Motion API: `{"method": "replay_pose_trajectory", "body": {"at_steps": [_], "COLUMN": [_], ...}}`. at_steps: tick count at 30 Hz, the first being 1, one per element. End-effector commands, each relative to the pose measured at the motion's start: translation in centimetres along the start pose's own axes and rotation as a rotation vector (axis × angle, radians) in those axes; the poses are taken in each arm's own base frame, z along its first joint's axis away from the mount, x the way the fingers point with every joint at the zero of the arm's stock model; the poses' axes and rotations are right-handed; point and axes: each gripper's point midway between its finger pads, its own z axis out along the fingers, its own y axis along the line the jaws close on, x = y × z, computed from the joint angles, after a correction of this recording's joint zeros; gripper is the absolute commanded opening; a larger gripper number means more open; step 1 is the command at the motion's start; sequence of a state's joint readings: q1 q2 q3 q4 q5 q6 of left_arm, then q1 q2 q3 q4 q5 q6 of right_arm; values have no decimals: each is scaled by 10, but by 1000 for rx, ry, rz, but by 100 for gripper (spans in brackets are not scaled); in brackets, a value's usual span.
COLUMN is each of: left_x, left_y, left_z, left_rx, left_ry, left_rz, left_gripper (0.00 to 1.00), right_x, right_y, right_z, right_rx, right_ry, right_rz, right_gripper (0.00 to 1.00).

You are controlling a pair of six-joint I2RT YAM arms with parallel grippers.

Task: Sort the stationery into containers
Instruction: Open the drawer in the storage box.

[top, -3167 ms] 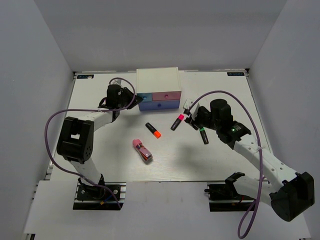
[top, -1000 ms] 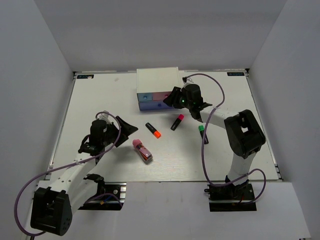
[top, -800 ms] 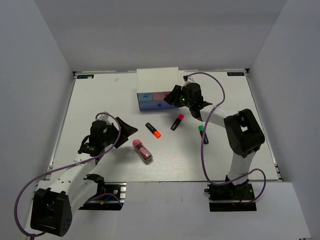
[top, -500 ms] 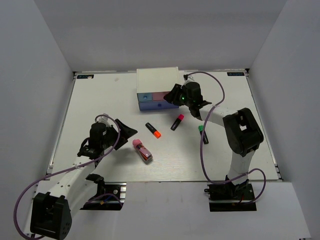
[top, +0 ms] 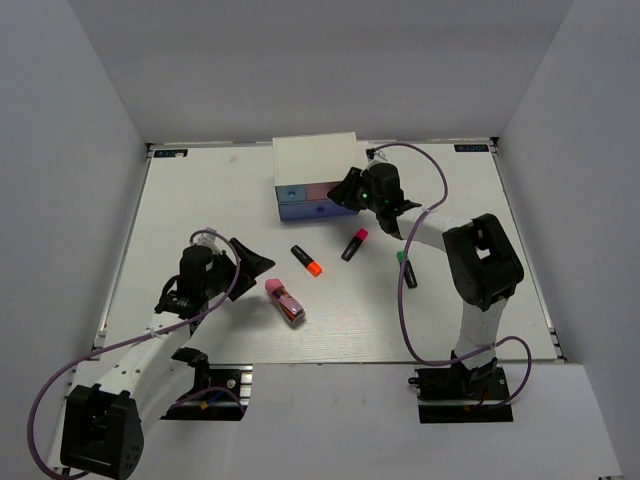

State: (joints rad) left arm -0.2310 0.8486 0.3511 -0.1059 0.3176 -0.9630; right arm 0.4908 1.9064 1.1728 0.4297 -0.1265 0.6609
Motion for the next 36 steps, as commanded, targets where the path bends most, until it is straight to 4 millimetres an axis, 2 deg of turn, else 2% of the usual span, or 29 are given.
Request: {"method": "replay_pose_trajectory", "body": {"at_steps": [1, 6, 14, 15, 16, 20, 23, 25, 29, 34, 36], "left_x": [1, 3, 9, 9, 9, 15, 15, 16, 16, 15, 16], "left_y": [1, 3, 6, 5, 5, 13, 13, 14, 14, 17, 19], "left_z": [-2, -3, -2, -2, -2, -2, -2, -3, -3, -1, 0], "left_rx": [3, 3, -8, -8, -8, -34, -34, -41, -41, -55, -62], "left_ry": [0, 0, 18, 18, 18, 34, 34, 39, 39, 37, 42], "left_rz": [-13, -22, -43, -53, -53, -73, -73, -76, -76, -88, -91], "left_gripper": [100, 100, 100, 100, 100, 100, 100, 100, 100, 100, 100], "right_x": [-32, -32, -23, -28, -21, -19, -8, -10, 2, 3, 11], "right_y": [8, 11, 15, 18, 16, 17, 12, 13, 11, 14, 10], "right_z": [5, 1, -9, -13, -15, -24, -29, -35, -43, -54, -56], "right_rx": [-15, -29, -46, -54, -50, -50, -38, -40, -32, -32, -21], "right_ry": [-99, -99, -77, -87, -72, -72, -49, -55, -32, -36, -19], "right_rz": [-4, -4, -15, -19, -17, -21, -17, -16, -12, -17, -12], "right_gripper": [33, 17, 7, 7, 7, 6, 6, 6, 6, 6, 6]}}
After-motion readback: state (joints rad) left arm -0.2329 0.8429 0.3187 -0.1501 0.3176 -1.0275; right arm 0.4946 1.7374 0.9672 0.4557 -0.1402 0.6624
